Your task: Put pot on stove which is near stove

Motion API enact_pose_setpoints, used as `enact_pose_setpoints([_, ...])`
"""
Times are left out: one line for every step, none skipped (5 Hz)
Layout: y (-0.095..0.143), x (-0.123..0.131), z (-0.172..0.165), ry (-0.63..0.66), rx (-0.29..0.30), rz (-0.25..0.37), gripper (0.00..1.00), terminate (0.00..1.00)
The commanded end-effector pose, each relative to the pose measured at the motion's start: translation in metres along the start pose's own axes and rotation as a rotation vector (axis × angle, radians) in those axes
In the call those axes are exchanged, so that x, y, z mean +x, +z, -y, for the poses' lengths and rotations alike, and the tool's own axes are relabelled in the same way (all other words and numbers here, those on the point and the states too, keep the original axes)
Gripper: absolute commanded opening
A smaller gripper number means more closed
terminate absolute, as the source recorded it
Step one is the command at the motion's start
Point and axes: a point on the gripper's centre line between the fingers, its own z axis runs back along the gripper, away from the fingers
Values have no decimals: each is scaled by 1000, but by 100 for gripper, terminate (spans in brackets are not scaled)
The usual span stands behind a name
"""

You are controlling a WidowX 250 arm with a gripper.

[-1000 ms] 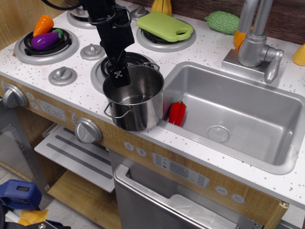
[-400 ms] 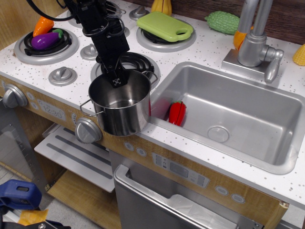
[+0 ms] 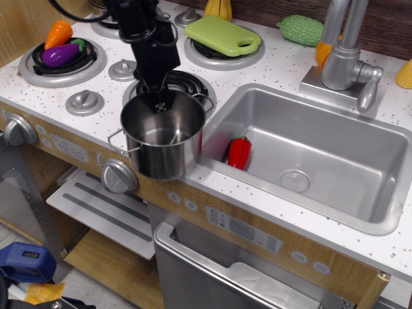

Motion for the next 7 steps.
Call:
enact_pose_setpoints([39,11,-35,-93,102,50,0,0])
enact_pose_setpoints([45,16,-50,-181,113,50,0,0])
enact_pose_setpoints([41,20,-70,-243,120,72,0,0])
enact_pose_setpoints([38,21,-84,-283,104,84,0,0])
enact_pose_setpoints([37,21,-90,-292,109,87,0,0])
enact_pose_setpoints([41,19,-104,-320,88,105,0,0])
enact_pose_setpoints([38,20,-109,-310,98,115,0,0])
